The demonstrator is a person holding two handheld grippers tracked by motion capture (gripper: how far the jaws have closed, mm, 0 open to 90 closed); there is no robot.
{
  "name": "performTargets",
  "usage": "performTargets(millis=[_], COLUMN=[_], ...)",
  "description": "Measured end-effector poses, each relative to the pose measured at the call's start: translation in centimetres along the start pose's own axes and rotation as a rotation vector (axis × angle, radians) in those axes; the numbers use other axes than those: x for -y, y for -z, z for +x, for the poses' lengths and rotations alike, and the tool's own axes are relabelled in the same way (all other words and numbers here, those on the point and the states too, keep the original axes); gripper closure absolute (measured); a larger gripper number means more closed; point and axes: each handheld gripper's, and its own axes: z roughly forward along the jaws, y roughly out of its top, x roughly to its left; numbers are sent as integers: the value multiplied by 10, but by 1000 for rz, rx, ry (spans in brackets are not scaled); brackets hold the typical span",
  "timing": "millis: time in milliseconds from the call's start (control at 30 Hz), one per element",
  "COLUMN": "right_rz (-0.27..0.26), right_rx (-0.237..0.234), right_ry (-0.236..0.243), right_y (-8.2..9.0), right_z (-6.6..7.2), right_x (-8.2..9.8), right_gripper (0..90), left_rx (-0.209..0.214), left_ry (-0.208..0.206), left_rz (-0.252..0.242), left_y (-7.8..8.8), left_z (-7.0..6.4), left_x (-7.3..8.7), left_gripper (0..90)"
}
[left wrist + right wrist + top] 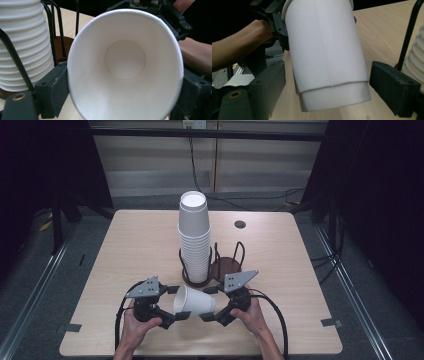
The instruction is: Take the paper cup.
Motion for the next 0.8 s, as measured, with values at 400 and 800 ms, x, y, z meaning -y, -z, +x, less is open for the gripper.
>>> performTargets(millis=[400, 800], right_rz=[-82, -186], right_rx=[139, 294], right_ry=[-34, -46], right_y=[8, 14], right_z=[0, 5], right_x=[7, 20], right_gripper=[133, 135], left_rx=[-40, -88], left_ry=[18, 20], left_rz=[36, 71], left_y=[7, 18], left_z=[4, 8], left_x=[1, 2], left_gripper=[120, 120])
